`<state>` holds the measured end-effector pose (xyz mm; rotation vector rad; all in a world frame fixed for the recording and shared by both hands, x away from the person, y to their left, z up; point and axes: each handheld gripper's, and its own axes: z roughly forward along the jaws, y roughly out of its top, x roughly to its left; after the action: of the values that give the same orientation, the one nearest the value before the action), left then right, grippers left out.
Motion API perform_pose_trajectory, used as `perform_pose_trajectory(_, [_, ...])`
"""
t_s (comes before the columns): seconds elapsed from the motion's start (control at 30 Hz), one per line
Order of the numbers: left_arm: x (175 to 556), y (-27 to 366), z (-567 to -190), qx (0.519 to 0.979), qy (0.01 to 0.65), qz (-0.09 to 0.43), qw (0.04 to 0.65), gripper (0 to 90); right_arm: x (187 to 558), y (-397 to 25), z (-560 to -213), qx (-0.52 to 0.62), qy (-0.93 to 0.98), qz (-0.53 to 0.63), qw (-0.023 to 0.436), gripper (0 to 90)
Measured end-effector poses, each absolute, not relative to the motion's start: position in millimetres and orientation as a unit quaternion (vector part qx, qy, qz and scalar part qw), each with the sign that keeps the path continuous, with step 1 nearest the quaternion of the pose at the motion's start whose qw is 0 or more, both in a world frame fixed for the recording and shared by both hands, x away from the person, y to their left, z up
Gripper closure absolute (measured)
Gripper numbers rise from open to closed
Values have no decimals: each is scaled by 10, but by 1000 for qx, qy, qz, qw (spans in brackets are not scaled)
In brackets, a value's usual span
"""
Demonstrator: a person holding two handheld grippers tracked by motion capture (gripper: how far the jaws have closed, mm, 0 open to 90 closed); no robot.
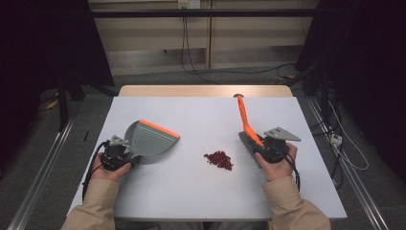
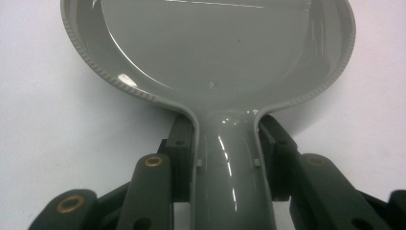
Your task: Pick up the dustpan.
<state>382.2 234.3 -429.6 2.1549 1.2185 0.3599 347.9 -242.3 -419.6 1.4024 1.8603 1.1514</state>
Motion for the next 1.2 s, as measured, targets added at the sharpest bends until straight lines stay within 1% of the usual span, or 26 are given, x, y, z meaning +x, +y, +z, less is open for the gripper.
perform_pose_trajectory(0.1, [3779, 2331, -4221, 829, 438, 134, 321, 636, 3480, -2420, -4192, 517, 690, 429, 267, 711])
perform_pose_trajectory(0.23, [3661, 2260, -4102, 847, 391, 115, 341, 635, 3479, -2419, -4183, 515, 691, 431, 267, 710])
perform_pose_trajectory(0.33, [3584, 2206, -4083, 857, 361, 97, 356, 635, 3484, -2411, -4180, 513, 692, 433, 266, 711])
perform_pose_trajectory(0.43, [3506, 2116, -4073, 872, 329, 83, 351, 635, 3490, -2385, -4175, 507, 697, 429, 269, 711])
perform_pose_trajectory(0.53, [3459, 2027, -4088, 882, 305, 58, 355, 634, 3501, -2367, -4175, 504, 700, 430, 268, 711])
perform_pose_trajectory(0.77, [3372, 1902, -4130, 898, 270, 38, 346, 634, 3527, -2318, -4198, 497, 707, 427, 266, 711])
perform_pose_trajectory(1.2, [3323, 1752, -4227, 914, 238, 9, 328, 633, 3550, -2183, -4262, 485, 721, 421, 260, 711])
